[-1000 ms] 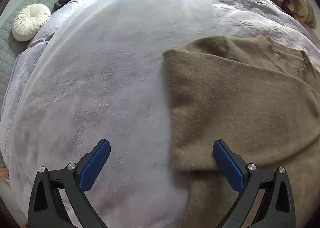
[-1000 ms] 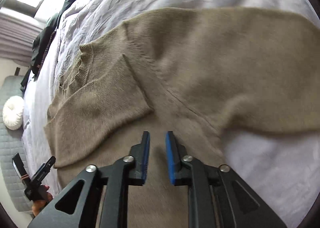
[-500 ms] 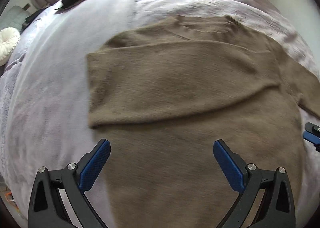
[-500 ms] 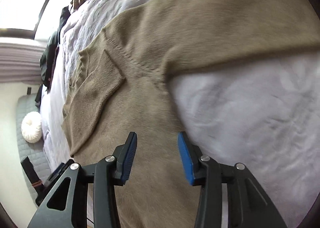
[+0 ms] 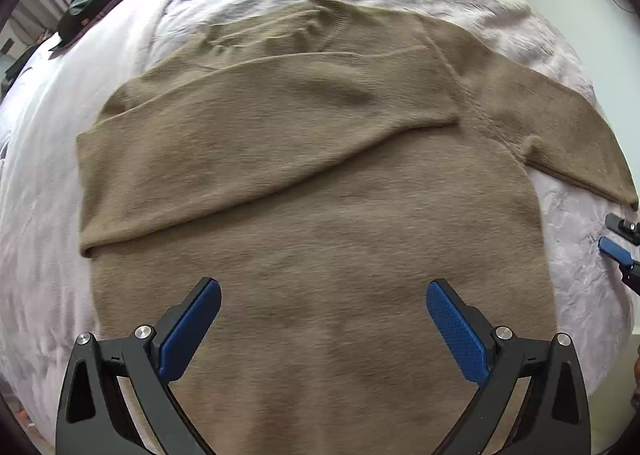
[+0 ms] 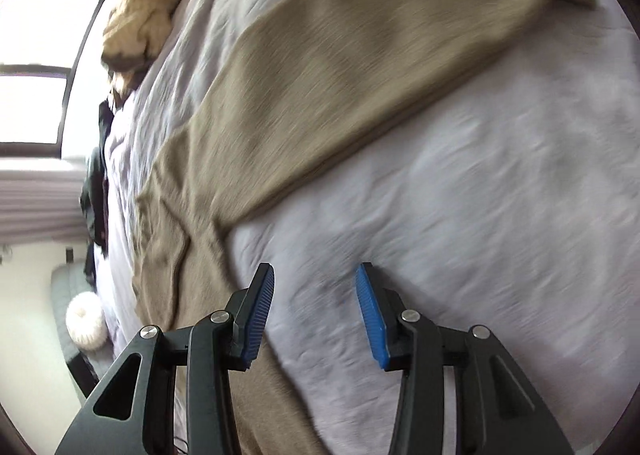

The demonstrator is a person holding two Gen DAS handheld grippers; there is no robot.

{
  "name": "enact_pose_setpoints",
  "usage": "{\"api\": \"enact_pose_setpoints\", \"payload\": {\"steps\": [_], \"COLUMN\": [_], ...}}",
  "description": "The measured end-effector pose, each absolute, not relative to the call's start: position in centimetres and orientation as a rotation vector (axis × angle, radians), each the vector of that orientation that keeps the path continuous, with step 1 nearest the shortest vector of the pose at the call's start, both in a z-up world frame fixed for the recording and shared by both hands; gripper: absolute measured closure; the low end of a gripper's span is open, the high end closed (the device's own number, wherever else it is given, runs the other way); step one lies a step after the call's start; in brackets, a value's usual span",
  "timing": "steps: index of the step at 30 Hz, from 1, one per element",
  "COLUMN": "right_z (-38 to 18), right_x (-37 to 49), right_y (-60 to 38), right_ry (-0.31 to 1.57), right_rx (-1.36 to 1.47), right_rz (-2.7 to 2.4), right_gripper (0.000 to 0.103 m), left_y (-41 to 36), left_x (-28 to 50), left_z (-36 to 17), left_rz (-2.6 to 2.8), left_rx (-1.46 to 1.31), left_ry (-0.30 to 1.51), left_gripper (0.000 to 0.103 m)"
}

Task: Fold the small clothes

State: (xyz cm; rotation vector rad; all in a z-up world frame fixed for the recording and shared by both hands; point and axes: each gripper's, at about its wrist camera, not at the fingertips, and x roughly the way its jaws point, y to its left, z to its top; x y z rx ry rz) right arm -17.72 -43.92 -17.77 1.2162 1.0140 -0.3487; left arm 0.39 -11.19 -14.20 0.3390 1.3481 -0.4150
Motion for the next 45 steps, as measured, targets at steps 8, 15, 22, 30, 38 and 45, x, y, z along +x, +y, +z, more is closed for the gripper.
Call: {"api": "enact_pose_setpoints", "payload": {"steps": [8, 15, 22, 30, 38, 45], "right_z": [-18.5, -19.6, -20.6, -19.8, -11.5, -4.5], "right_x": [-22.0, -24.7, -25.5, -24.1, -16.2, -3.6], "right_y": [-50.6, -55.0, -58.1, -58.5, -56.2, -46.9], "right_ry": [0.819, 0.655, 0.466, 0.345, 0.4, 0.525], "right_rx": [1.372, 1.494, 1.607, 1.68, 1.415, 1.121], "right_rz": [-0.472, -0.595, -0.578, -0.449, -0.207, 0.091], "right_gripper": [0.056, 0.056, 0.056, 0.097, 0.097, 0.097], "left_y": [-14.9, -16.9, -18.1, -17.6, -13.9, -8.4], "left_x": [-0.2, -0.4, -0.5, 1.0, 3.1, 5.4], "left_z": [-14.6, -15.0, -14.1, -14.2, -13.6, -12.6], "left_rz": [-0.425, -0.449, -0.403, -0.348, -0.318, -0.248], "left_rx": [0.339, 0.32, 0.297, 0.251, 0.141, 0.075], "left_ry": [1.33, 1.35, 1.296, 1.278, 1.268, 1.234], "left_gripper": [0.0, 0.0, 0.0, 0.0, 0.0, 0.0]}}
